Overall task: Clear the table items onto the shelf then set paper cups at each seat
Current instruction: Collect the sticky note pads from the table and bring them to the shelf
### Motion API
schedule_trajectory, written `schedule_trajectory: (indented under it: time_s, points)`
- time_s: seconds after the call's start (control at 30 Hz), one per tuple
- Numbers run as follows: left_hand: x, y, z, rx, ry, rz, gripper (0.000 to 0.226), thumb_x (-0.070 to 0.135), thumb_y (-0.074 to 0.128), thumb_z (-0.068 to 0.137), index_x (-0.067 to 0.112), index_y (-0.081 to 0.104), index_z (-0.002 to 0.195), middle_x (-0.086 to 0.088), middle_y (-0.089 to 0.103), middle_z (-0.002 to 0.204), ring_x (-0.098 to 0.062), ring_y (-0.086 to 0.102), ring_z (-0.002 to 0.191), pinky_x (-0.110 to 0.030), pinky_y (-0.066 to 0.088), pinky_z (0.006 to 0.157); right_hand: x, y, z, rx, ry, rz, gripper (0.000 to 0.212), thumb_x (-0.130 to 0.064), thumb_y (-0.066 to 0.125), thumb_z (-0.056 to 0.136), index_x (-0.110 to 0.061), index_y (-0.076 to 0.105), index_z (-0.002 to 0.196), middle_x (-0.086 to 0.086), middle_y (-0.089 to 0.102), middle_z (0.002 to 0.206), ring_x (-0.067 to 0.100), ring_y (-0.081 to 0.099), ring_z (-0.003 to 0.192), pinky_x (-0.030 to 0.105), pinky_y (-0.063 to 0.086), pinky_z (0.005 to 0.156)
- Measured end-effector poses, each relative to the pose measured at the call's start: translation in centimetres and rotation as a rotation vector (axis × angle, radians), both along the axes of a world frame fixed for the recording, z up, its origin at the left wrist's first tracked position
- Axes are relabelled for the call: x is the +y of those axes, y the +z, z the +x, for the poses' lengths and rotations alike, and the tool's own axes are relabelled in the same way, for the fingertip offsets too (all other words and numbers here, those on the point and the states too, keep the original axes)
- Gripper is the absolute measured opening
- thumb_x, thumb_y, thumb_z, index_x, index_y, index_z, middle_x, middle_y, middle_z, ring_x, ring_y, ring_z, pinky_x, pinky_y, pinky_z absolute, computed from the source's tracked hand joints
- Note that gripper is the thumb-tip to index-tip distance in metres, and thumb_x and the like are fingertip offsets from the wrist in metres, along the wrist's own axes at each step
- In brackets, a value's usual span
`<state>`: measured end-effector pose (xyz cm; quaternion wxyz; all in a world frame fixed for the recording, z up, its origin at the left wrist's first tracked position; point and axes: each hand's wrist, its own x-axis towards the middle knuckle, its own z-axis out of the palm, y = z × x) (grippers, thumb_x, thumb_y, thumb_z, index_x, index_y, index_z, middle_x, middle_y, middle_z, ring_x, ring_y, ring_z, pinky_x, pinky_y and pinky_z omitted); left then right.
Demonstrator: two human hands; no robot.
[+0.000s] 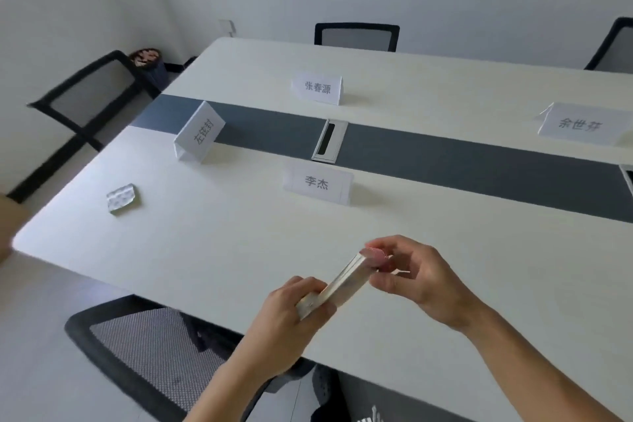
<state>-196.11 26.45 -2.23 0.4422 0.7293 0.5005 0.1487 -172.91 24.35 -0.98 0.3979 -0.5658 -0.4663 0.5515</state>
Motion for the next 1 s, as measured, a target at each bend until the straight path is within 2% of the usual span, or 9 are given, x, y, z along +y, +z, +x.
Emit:
schedule_trajectory:
  time_s: [0.07,0.2,0.4,0.5,0.7,0.77,0.83,0.93,1.0]
  points:
    - [-3.0,0.6,-1.0,-0.035,0.060,0.001,0.010,0.039,0.060,0.088,0.034,0.067,0.093,0.008,0.060,0.088,-0.008,0.055,0.072,-0.017,0.041,0.064,-1.5,-0.6,-2.0,0.052,-0.067,0.012,0.038,-0.043,0.079,0.074,-0.023,0.069,0.105,-0.003,0.073,0.095,0.008,0.064,0.082,0.028,0.050,0.069]
    - [-8.7,1.4,-3.3,0.062,0.176,0.094,0.013,0.044,0.057,0.089,0.034,0.064,0.095,0.013,0.057,0.090,-0.007,0.058,0.075,-0.029,0.050,0.072,-4.5,-2.0,-8.3,0.175,-0.009,-0.078,0.062,-0.064,0.069,0.063,-0.037,0.060,0.118,-0.007,0.065,0.116,0.008,0.062,0.110,0.030,0.049,0.095]
    - [-14.2,2.5,-8.9,0.101,0.276,0.040,0.026,0.050,0.062,0.081,0.041,0.063,0.106,0.015,0.057,0.098,-0.007,0.058,0.082,-0.029,0.052,0.075,-6.1,-1.1,-16.1,0.334,-0.082,-0.196,0.034,-0.040,0.064,0.071,-0.017,0.066,0.096,0.005,0.060,0.095,0.018,0.059,0.084,0.034,0.052,0.079]
    - [-16.5,2.7,-13.0,0.053,0.415,-0.023,0.031,0.057,0.064,0.079,0.046,0.061,0.107,0.016,0.060,0.099,-0.002,0.059,0.078,-0.023,0.051,0.073,-6.2,-1.1,-19.1,0.386,-0.041,-0.284,0.015,-0.022,0.052,0.090,-0.014,0.064,0.093,0.006,0.060,0.115,0.022,0.060,0.101,0.038,0.049,0.082]
    - [-22.3,2.1,-25.7,-0.091,0.739,-0.067,0.038,0.061,0.064,0.068,0.038,0.067,0.099,0.009,0.063,0.070,-0.003,0.050,0.058,-0.023,0.046,0.063,-6.7,-1.1,-27.3,0.478,0.022,-0.369,0.014,-0.018,0.045,0.089,-0.018,0.058,0.084,0.007,0.065,0.125,0.025,0.064,0.109,0.035,0.042,0.073]
    - [-24.4,2.0,-30.7,-0.093,0.821,-0.078,0.040,0.063,0.064,0.064,0.041,0.067,0.098,0.006,0.061,0.067,-0.004,0.049,0.058,-0.020,0.042,0.062,-7.4,-1.1,-30.8,0.441,0.083,-0.383,0.017,-0.030,0.054,0.080,-0.015,0.060,0.086,0.010,0.067,0.118,0.022,0.065,0.089,0.029,0.041,0.060]
    - [-26.3,2.0,-35.9,-0.072,0.899,-0.100,0.045,0.069,0.065,0.056,0.050,0.064,0.096,-0.001,0.067,0.073,-0.005,0.053,0.061,-0.018,0.044,0.065,-8.0,-1.0,-34.6,0.306,0.181,-0.381,0.047,-0.042,0.068,0.061,-0.010,0.066,0.095,0.010,0.065,0.103,0.016,0.055,0.065,0.025,0.039,0.051]
    - [-28.9,1.2,-43.5,-0.048,1.023,-0.120,0.053,0.076,0.070,0.049,0.051,0.065,0.096,0.005,0.072,0.078,-0.008,0.064,0.067,-0.022,0.049,0.071,-8.8,-1.0,-40.6,0.128,0.331,-0.351,0.039,-0.040,0.075,0.059,-0.009,0.059,0.077,0.004,0.061,0.090,0.017,0.060,0.076,0.029,0.042,0.061]
    - [-29.8,0.5,-47.6,-0.062,1.142,-0.151,0.028,0.054,0.077,0.066,0.042,0.071,0.091,0.006,0.072,0.073,-0.015,0.067,0.074,-0.030,0.050,0.074,-9.0,-1.4,-44.0,0.042,0.428,-0.341,0.033,-0.042,0.074,0.060,-0.016,0.056,0.071,-0.002,0.066,0.090,0.016,0.064,0.090,0.032,0.042,0.072]
